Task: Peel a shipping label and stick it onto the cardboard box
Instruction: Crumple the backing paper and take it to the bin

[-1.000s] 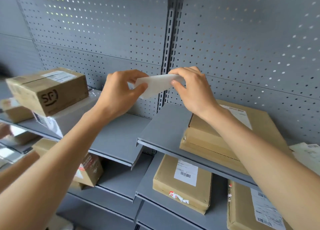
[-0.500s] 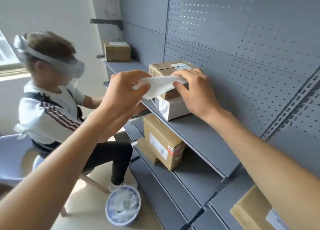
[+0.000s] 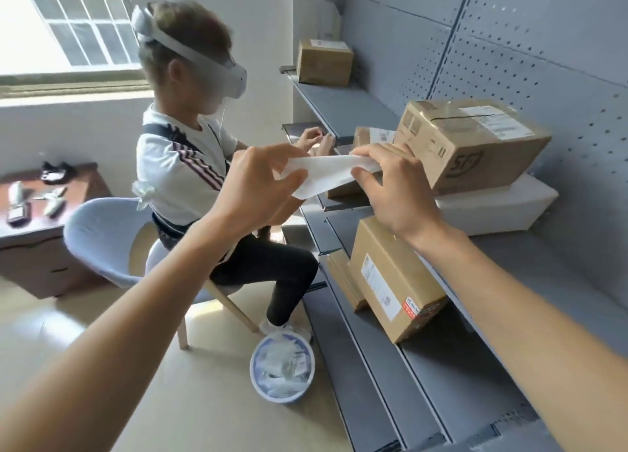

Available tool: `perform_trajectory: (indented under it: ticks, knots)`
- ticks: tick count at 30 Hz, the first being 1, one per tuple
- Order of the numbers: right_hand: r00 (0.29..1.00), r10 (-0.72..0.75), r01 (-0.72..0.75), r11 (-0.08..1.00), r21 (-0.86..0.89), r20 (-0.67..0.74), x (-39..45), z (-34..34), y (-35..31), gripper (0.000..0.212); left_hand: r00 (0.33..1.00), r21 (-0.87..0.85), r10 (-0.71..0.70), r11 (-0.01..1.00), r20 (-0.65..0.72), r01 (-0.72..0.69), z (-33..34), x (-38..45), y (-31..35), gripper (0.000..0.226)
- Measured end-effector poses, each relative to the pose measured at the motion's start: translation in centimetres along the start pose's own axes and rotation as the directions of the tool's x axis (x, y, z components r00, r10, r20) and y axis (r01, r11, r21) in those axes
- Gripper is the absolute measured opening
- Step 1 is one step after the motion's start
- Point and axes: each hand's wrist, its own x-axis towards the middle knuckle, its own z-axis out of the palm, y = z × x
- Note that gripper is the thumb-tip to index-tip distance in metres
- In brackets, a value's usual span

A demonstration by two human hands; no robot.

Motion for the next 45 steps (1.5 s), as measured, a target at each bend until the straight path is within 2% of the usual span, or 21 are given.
perform_trajectory:
  ticks: [9, 16, 20, 28, 34, 39, 45]
  knots:
    - [0.985, 0.082, -0.095, 0.992, 0.085, 0.153, -2.6, 8.3, 4.4, 0.023, 0.992, 0.011, -0.114, 0.993, 0.056, 0.114, 6.0, -2.3, -7.1, 0.027]
    - [0.938, 0.164, -0.206, 0.972, 0.11, 0.306, -7.2, 17.5, 7.9, 0.025, 0.97, 0.053, -0.238, 0.97, 0.051, 0.236, 11.3, -6.6, -14.3, 0.024]
    - [0.905, 0.192, -0.251, 0.961, 0.114, 0.379, -10.6, 23.2, 9.7, 0.025, 0.952, 0.102, -0.29, 0.954, 0.096, 0.281, 14.5, -9.6, -19.2, 0.024]
    - [0.827, 0.24, -0.338, 0.935, 0.108, 0.509, -18.4, 35.3, 13.3, 0.024, 0.868, 0.162, -0.474, 0.877, 0.145, 0.452, 21.3, -16.4, -29.9, 0.023]
    - [0.772, 0.269, -0.362, 0.931, 0.052, 0.576, -25.4, 43.8, 17.0, 0.023, 0.824, 0.159, -0.53, 0.847, 0.198, 0.507, 27.5, -22.2, -37.1, 0.022]
    - [0.694, 0.308, -0.416, 0.909, 0.014, 0.651, -31.9, 50.9, 20.1, 0.023, 0.743, 0.22, -0.613, 0.79, 0.269, 0.573, 33.0, -27.5, -44.2, 0.029]
    - [0.605, 0.314, -0.415, 0.909, -0.048, 0.731, -39.1, 59.2, 23.4, 0.029, 0.643, 0.269, -0.695, 0.719, 0.322, 0.641, 39.4, -34.1, -51.9, 0.036]
